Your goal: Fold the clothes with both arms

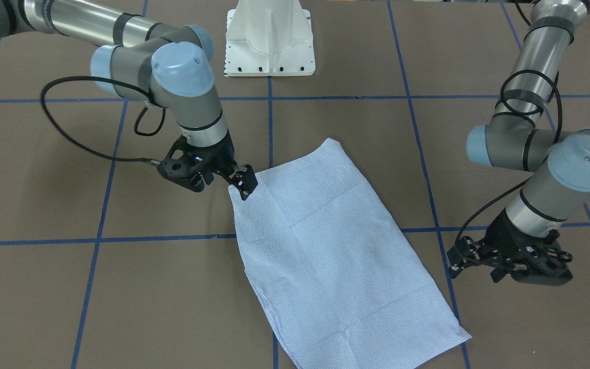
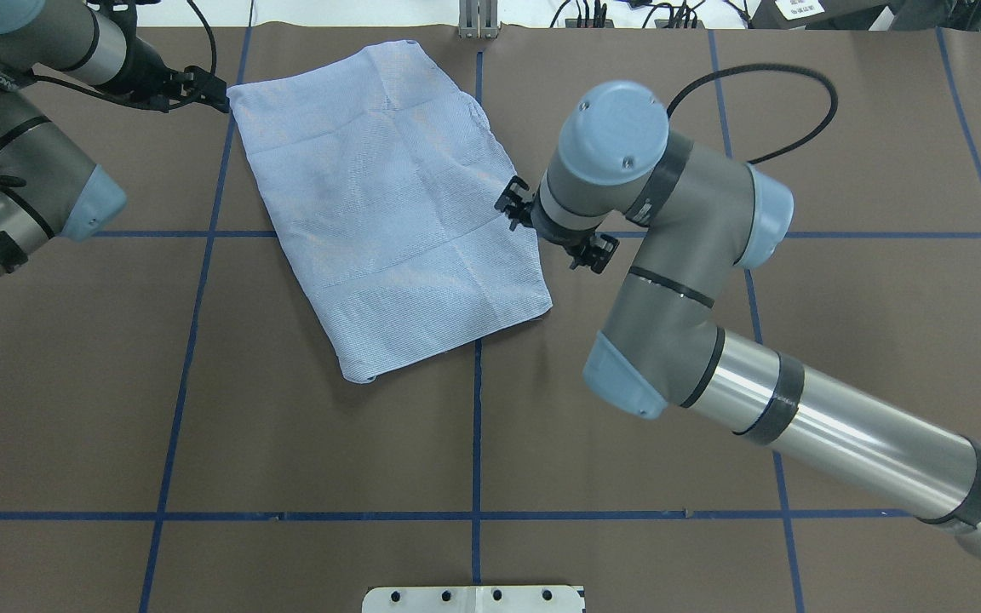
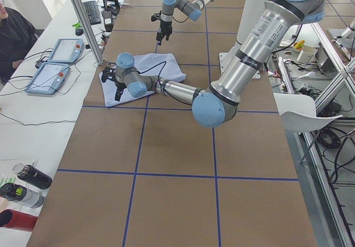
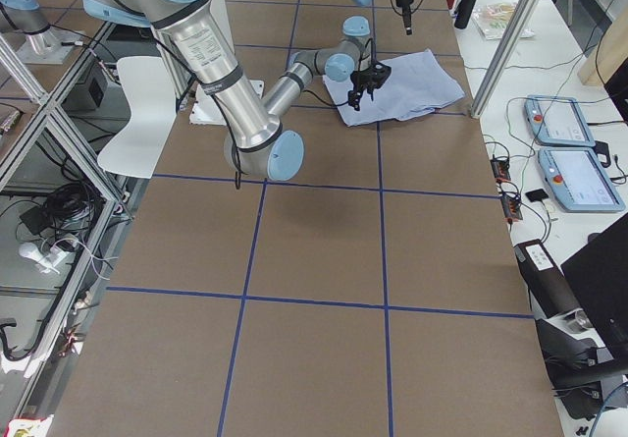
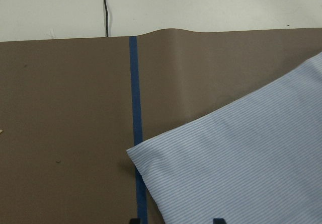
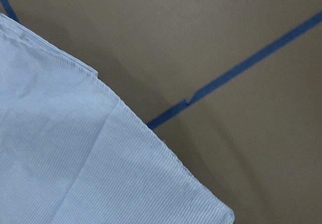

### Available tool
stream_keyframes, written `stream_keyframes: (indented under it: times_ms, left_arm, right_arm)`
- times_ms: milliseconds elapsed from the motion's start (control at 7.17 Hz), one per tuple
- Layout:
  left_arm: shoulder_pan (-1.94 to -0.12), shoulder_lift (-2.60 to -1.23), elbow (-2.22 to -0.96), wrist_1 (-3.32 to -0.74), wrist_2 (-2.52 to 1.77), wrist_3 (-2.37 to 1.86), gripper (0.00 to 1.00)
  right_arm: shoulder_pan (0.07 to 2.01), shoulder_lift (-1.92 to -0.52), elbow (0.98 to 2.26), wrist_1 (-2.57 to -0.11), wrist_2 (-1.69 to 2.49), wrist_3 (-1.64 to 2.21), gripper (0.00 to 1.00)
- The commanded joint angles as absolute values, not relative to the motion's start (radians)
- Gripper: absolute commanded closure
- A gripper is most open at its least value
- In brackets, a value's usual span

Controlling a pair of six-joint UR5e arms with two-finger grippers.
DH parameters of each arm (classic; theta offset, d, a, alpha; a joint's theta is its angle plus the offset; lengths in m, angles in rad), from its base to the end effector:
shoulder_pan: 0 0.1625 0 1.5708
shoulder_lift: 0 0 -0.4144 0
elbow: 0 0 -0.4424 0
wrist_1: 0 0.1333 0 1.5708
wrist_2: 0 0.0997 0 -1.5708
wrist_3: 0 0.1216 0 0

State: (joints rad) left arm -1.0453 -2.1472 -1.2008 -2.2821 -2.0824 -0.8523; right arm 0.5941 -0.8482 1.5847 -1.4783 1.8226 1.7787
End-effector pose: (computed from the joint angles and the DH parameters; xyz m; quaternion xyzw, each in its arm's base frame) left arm 0.3393 -0.7322 0.4045 0.1866 0.4475 -0.0305 0.8741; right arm -0.5688 -0.5085 0.1822 -0.0361 -0.4142 0.3079 0.8558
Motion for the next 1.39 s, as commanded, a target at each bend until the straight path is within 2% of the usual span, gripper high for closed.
stream_keyframes:
  times_ms: [0,139,418,1255]
  left_arm:
    - [-1.043,-2.131,-1.219,-2.283,-2.086,-0.865,0.0]
    - [-1.04,-2.131,-1.224,-2.284,-2.085,-0.871,0.0]
    - [-1.039,-2.131,-1.226,-2.283,-2.085,-0.871,0.0]
    - [-1.039,-2.131,-1.232,-2.283,-2.085,-0.871,0.0]
  right_arm:
    - [0.497,-0.854,1.58,-1.483,1.741,1.978,0.11]
    - [0.482,-0.844,1.554,-1.48,1.709,2.015,0.17]
    - [0.477,-0.803,1.487,-1.476,1.677,2.017,0.2]
    - [0.469,-0.761,1.387,-1.439,1.626,2.002,0.2]
